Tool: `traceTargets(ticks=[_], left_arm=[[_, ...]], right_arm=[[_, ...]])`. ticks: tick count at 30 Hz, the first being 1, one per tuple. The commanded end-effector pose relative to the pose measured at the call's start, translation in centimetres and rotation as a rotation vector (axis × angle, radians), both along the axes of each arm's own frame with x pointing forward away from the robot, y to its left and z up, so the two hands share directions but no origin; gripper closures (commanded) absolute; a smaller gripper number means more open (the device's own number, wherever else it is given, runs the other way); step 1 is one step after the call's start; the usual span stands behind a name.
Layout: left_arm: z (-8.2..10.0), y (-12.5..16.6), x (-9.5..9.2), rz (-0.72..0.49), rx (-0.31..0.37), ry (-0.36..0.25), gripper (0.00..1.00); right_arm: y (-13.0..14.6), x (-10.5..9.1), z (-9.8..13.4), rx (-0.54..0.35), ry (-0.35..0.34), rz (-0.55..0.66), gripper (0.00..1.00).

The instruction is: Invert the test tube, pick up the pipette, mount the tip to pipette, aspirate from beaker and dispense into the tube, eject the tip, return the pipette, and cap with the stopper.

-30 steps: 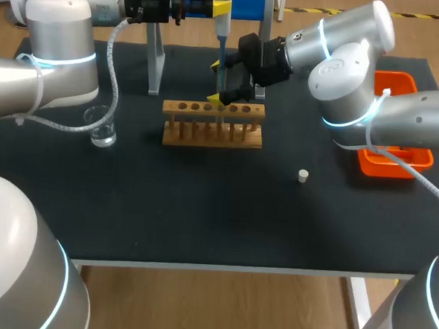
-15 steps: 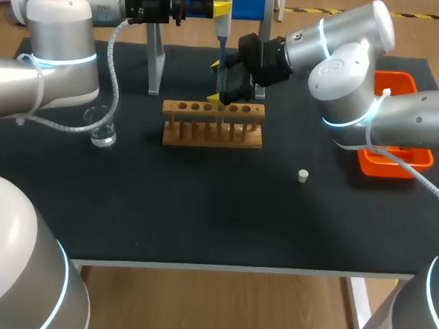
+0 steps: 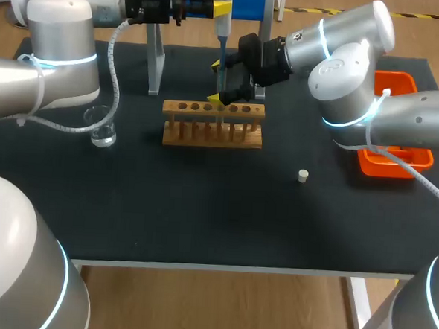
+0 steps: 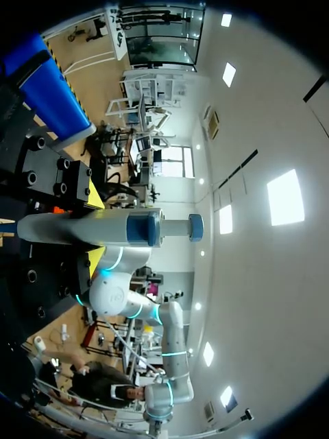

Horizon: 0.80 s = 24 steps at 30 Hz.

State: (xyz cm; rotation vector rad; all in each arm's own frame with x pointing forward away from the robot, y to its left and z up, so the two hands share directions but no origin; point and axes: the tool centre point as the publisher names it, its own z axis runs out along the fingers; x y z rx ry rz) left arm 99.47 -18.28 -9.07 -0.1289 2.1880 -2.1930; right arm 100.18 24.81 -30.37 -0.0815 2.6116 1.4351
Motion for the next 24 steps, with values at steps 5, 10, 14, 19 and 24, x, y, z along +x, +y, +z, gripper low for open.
traceTargets(ticks=[5,10,14,19,24], left_arm=[[0.0,-0.1,0.0,0.003,-0.002,-0.002,1.00],[0.0,-0.1,0.0,0.003,-0.002,-0.002,1.00],[0.0,-0.1,0.0,0.003,-0.002,-0.002,1.00],[0.0,-0.1,0.0,0.003,-0.002,-0.002,1.00],[0.0,-0.1,0.0,0.003,-0.002,-0.002,1.00]], right_arm=[[0.0,0.0,0.0,-0.002,0.001,0.001,0.00],[-0.2,0.0,0.0,0.004,0.003,-0.003,0.00],[-0.5,-0.1,0.1,0.007,0.003,-0.004,0.00],[-1.2,-0.2,0.5,0.011,0.003,-0.007,0.00],[-2.2,-0.3,1.3,0.019,-0.005,-0.004,0.00]])
